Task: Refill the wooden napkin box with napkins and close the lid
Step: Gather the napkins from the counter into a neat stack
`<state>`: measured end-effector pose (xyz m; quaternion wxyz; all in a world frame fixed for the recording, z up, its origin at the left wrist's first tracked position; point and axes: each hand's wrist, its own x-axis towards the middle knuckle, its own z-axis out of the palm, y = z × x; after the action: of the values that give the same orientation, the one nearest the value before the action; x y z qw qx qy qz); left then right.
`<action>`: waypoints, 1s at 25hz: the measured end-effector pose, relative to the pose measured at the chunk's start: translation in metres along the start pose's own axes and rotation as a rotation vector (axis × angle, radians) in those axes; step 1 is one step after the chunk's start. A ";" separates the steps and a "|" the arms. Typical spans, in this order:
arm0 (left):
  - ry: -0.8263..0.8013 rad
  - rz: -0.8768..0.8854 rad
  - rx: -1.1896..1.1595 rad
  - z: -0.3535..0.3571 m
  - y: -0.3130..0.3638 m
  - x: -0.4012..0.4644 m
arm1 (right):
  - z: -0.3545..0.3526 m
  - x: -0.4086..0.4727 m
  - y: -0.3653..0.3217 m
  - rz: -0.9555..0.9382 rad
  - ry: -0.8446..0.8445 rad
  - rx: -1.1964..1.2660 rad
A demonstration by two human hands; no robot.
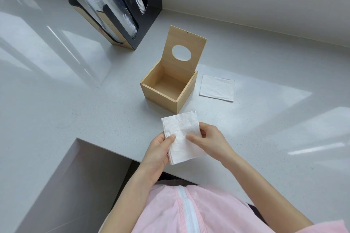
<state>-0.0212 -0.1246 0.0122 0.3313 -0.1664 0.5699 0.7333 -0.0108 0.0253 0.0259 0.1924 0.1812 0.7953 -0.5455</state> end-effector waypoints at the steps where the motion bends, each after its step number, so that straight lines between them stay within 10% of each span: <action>1: 0.003 0.001 -0.004 0.002 0.001 0.002 | -0.008 0.003 0.001 -0.008 0.003 -0.016; 11: -0.003 -0.033 -0.014 0.016 0.009 0.012 | -0.097 0.092 0.010 -0.078 0.385 -0.470; 25: 0.027 -0.042 -0.024 0.022 0.015 0.021 | -0.114 0.135 -0.006 0.072 0.243 -0.842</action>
<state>-0.0436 -0.0995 0.0164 0.3370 -0.1919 0.5619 0.7306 -0.1423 0.1410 0.0010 0.1735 0.1776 0.9583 -0.1412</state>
